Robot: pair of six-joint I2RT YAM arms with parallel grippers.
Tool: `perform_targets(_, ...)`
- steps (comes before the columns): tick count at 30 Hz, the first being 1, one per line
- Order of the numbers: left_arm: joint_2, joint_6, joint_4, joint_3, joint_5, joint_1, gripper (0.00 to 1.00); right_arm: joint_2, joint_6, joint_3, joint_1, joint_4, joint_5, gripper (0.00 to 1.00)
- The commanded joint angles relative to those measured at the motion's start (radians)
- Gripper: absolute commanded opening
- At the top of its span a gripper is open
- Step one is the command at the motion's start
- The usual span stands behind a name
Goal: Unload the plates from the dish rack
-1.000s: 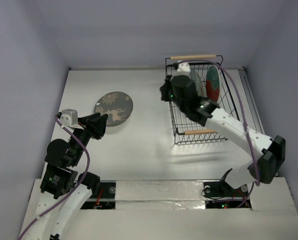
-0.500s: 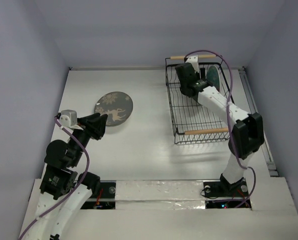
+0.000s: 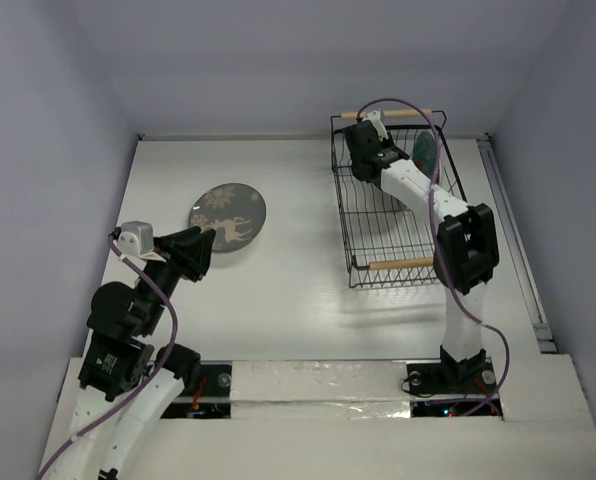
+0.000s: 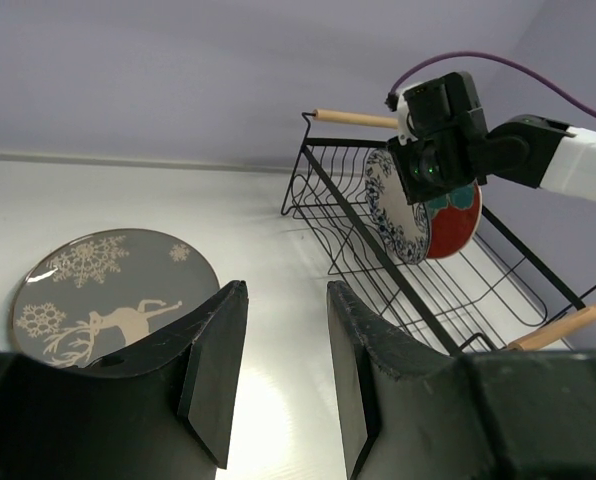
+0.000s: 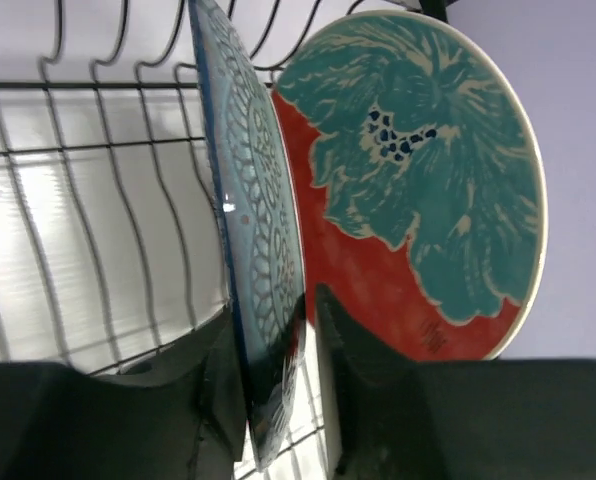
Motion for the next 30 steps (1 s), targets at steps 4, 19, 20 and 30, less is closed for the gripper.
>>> perform_targets(4, -0.013, -0.001, 0.032, 0.005, -0.005, -0.015, 0.35, 0.000, -0.167, 0.057, -0.006, 0.040, 0.149, 0.20)
perform_targets(19, -0.007, 0.001, 0.038, 0.002, 0.001, -0.015, 0.35, -0.187, -0.391, -0.020, 0.013, 0.316, 0.255, 0.00)
perform_targets(20, -0.005, 0.001, 0.037, 0.002, 0.001, -0.015, 0.35, -0.198, -0.385, -0.016, 0.013, 0.320, 0.255, 0.00)
perform_targets(30, 0.006, -0.001, 0.040, 0.002, -0.002, -0.015, 0.35, -0.411, -0.091, 0.035, 0.031, 0.165, 0.145, 0.00)
